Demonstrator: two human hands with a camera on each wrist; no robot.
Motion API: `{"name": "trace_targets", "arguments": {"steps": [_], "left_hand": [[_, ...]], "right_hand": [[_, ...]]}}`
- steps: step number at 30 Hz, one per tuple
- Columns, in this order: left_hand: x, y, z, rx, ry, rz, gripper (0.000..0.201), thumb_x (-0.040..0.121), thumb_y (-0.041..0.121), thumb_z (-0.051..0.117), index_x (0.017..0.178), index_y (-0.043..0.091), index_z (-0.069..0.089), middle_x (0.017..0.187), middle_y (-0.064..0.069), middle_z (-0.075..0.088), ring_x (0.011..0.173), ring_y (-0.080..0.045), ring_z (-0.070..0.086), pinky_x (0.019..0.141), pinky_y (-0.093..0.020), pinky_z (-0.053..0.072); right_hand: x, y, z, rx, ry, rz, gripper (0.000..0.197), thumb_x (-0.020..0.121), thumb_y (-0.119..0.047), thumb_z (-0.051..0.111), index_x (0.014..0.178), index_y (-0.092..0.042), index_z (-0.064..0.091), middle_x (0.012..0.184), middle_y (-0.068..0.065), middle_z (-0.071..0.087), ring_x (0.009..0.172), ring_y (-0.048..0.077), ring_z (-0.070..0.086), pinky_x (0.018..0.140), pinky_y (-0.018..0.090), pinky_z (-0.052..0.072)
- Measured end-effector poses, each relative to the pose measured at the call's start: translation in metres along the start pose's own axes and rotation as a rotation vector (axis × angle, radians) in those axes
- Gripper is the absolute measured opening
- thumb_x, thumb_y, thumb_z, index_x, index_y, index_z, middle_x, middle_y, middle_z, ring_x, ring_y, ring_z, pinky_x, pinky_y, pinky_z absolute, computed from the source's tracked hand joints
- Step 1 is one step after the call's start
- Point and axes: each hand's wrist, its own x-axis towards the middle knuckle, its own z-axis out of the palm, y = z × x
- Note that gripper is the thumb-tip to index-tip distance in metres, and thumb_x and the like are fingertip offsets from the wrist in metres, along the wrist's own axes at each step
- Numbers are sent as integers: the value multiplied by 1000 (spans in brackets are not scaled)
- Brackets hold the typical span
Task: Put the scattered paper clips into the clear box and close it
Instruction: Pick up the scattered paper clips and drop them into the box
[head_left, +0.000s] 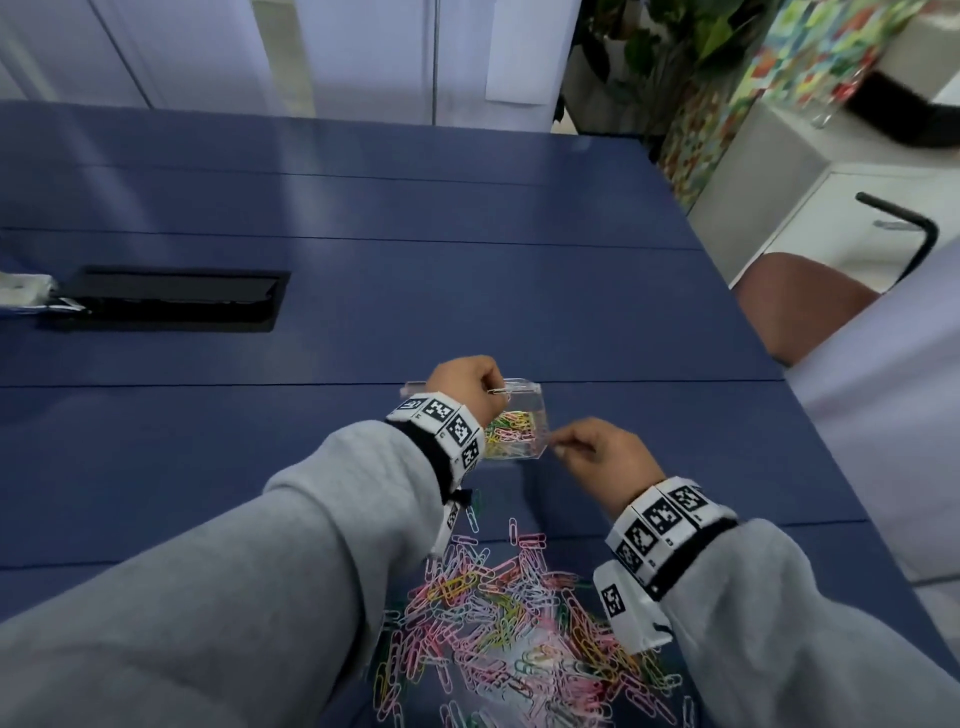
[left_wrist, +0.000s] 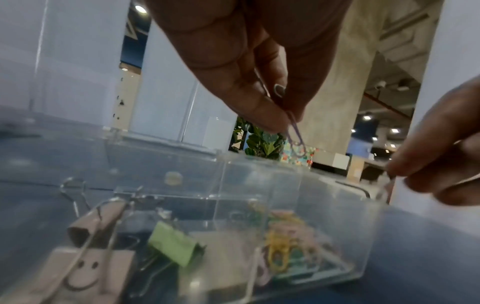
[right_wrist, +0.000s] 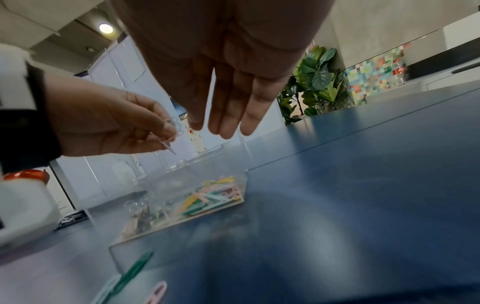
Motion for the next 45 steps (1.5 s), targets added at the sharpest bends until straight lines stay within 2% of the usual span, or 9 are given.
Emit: {"name": "trace_targets", "arguments": {"steps": [5, 9, 13, 18, 24, 31, 35, 40, 45], "left_hand": [[-5, -8, 1, 157, -90, 43, 39, 86, 23, 62, 124, 20, 58, 121, -2, 61, 111, -20, 58, 94, -27, 45], [-20, -16, -7, 113, -63, 87, 40, 83, 24, 66, 121, 23, 57, 111, -1, 56, 103, -18, 57, 93, -29, 47], [-54, -35, -16, 132, -191, 113, 30, 84, 19, 61, 114, 23, 60, 98, 4, 60, 90, -14, 59, 90, -28, 50], [-96, -74, -14, 571, -489, -34, 64, 82, 37, 65, 138, 25, 37, 134, -2, 48, 119, -21, 53, 98, -33, 45], [-120, -88, 8, 506, -548, -65, 97, 69, 54, 73, 146, 33, 17, 142, -3, 32, 127, -25, 46, 101, -39, 45], [-125, -72, 35, 548, -501, 12, 69, 74, 39, 75, 132, 32, 39, 132, -5, 35, 125, -27, 40, 102, -42, 44], [-122, -69, 38, 493, -485, 40, 32, 82, 19, 65, 112, 21, 53, 120, -7, 46, 108, -27, 54, 90, -33, 47], [-116, -72, 35, 436, -490, 61, 22, 83, 12, 59, 104, 19, 61, 108, -3, 56, 103, -22, 56, 83, -28, 45], [-113, -80, 27, 241, -430, 13, 18, 82, 12, 62, 72, 27, 57, 76, 10, 56, 76, -8, 53, 67, -17, 42]], "right_hand": [[-17, 20, 3, -40, -77, 68, 19, 87, -10, 56, 100, -16, 69, 108, 3, 65, 98, 16, 63, 94, 29, 48], [-25, 18, 13, -195, -229, 78, 26, 90, -19, 54, 115, -19, 63, 121, 3, 59, 107, 18, 60, 98, 29, 45], [-32, 8, 28, -360, -408, -3, 48, 92, -35, 48, 138, -28, 37, 148, -3, 35, 132, 18, 40, 109, 33, 33], [-46, 0, 47, -515, -547, 0, 60, 93, -44, 42, 146, -23, 22, 157, -4, 15, 143, 23, 19, 115, 39, 22], [-75, -7, 57, -577, -597, -64, 62, 89, -41, 53, 143, -24, 27, 153, 0, 22, 139, 25, 23, 115, 40, 26], [-82, -11, 63, -460, -493, -68, 37, 90, -18, 52, 127, -21, 53, 136, 5, 43, 127, 25, 42, 107, 34, 35], [-77, -11, 60, -433, -471, -31, 26, 91, -22, 52, 115, -20, 61, 122, 6, 55, 113, 25, 53, 97, 32, 41], [-72, -10, 49, -379, -425, 2, 21, 88, -22, 56, 105, -20, 68, 113, 1, 64, 102, 20, 59, 91, 30, 47], [-50, -20, 23, -102, -233, 77, 6, 82, -23, 66, 82, -28, 70, 69, -12, 65, 62, 2, 57, 64, 21, 49]]}}
